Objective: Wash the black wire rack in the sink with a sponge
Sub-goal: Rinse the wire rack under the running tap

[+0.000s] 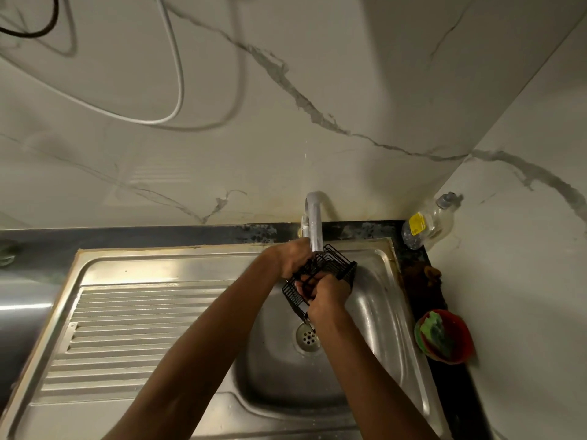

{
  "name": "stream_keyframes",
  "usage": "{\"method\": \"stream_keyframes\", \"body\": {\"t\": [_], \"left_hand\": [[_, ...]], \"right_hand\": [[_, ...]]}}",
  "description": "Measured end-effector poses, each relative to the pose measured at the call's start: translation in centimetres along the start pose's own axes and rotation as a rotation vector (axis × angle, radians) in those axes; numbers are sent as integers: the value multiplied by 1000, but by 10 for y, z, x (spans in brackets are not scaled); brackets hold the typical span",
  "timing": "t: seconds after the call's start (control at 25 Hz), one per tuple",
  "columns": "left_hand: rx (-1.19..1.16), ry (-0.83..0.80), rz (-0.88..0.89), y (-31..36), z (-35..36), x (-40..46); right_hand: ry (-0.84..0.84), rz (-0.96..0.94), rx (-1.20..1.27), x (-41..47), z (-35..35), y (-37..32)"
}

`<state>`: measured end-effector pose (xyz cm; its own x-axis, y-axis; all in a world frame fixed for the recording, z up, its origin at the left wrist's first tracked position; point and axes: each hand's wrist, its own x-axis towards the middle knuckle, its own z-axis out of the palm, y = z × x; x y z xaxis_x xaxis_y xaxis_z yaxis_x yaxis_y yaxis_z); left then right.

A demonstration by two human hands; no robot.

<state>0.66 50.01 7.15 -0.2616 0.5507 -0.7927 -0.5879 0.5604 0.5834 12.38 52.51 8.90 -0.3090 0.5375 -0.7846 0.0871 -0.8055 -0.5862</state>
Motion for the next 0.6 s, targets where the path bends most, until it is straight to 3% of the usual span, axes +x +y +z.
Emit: {"method": "stream_keyframes", "body": {"t": [0.2, 0.32, 0.6], "left_hand": [[142, 11, 79, 11, 5, -13], [96, -65, 35, 10, -5, -15], [137, 44, 4, -19, 12, -12]], "right_hand": [[25, 9, 43, 7, -5, -13], [30, -8, 1, 9, -11, -8], [89, -58, -46, 7, -28, 9]]}}
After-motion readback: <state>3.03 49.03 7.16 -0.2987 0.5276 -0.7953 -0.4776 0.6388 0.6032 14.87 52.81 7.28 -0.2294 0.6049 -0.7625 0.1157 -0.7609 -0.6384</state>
